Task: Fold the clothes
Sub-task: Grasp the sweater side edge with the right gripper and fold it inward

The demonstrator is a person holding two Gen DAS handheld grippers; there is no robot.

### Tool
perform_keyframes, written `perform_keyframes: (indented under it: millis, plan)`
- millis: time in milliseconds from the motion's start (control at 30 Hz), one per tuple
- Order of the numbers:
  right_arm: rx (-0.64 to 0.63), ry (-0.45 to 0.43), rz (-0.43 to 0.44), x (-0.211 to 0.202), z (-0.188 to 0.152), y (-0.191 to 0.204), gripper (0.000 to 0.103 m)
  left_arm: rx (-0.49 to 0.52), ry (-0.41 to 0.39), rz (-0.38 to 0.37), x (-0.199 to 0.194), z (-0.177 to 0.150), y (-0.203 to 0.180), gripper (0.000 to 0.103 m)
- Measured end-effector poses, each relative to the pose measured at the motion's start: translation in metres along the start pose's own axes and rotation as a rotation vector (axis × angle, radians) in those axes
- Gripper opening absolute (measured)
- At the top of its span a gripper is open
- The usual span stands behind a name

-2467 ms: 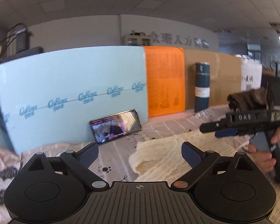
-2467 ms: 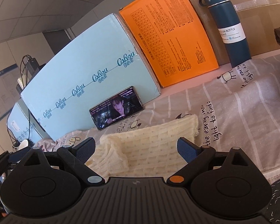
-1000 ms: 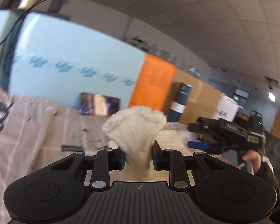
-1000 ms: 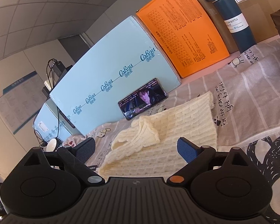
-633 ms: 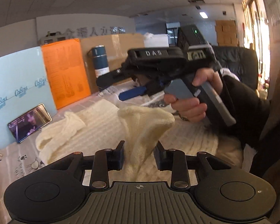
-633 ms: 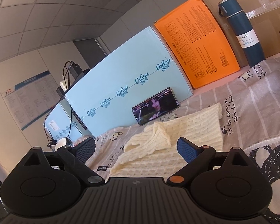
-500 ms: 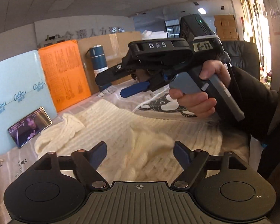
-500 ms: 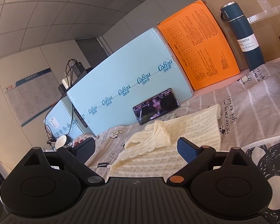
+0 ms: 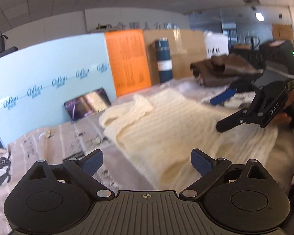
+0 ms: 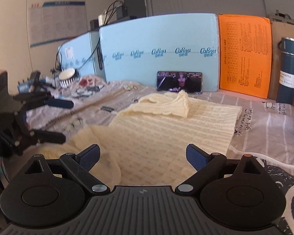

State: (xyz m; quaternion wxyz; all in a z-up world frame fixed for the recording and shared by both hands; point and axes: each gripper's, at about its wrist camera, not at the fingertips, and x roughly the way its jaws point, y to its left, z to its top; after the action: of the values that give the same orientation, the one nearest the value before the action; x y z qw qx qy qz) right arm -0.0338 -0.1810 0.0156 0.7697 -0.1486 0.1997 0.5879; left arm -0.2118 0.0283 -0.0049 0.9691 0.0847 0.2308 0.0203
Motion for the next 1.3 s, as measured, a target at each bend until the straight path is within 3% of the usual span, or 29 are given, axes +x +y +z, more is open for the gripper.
perform_keyframes:
  millis: [100,200,367,467,567,700,833,1000,1167,1233,1300]
  plan:
    - [-0.111,0.043,-0.070,0.009,-0.006,0.011,0.095,-0.016,0.038,0.005,0.008,-0.002,0.006,0.098]
    - [-0.126,0.023,-0.076,0.006,-0.008,0.011,0.095,-0.020,-0.022,0.002,-0.005,-0.002,0.010,0.098]
    - [-0.027,-0.053,0.038,-0.026,-0.005,-0.003,0.095,-0.012,-0.100,-0.209,-0.032,0.004,0.011,0.098]
    - [-0.007,-0.067,0.145,-0.045,-0.007,-0.003,0.095,0.055,-0.076,-0.338,-0.038,0.001,-0.002,0.098]
    - [-0.067,-0.056,0.203,-0.060,-0.013,0.008,0.095,0.140,-0.035,-0.400,-0.036,-0.003,-0.019,0.098]
    - [-0.131,0.000,0.212,-0.071,-0.025,0.019,0.095,0.234,0.022,-0.381,-0.028,-0.008,-0.037,0.098]
    - [-0.166,0.092,0.178,-0.071,-0.038,0.023,0.095,0.353,0.076,-0.276,-0.018,-0.013,-0.053,0.098]
    - [-0.237,0.164,0.081,-0.063,-0.049,0.026,0.097,0.374,0.058,-0.209,-0.013,-0.013,-0.053,0.098]
    - [-0.237,0.155,-0.004,-0.056,-0.046,0.019,0.097,0.384,0.024,-0.183,-0.008,-0.012,-0.052,0.098]
    - [-0.212,0.145,-0.019,-0.053,-0.043,0.012,0.094,0.375,0.008,-0.195,-0.007,-0.010,-0.049,0.095]
    - [-0.195,0.133,-0.008,-0.053,-0.042,0.008,0.089,0.363,-0.010,-0.219,-0.007,-0.008,-0.045,0.079]
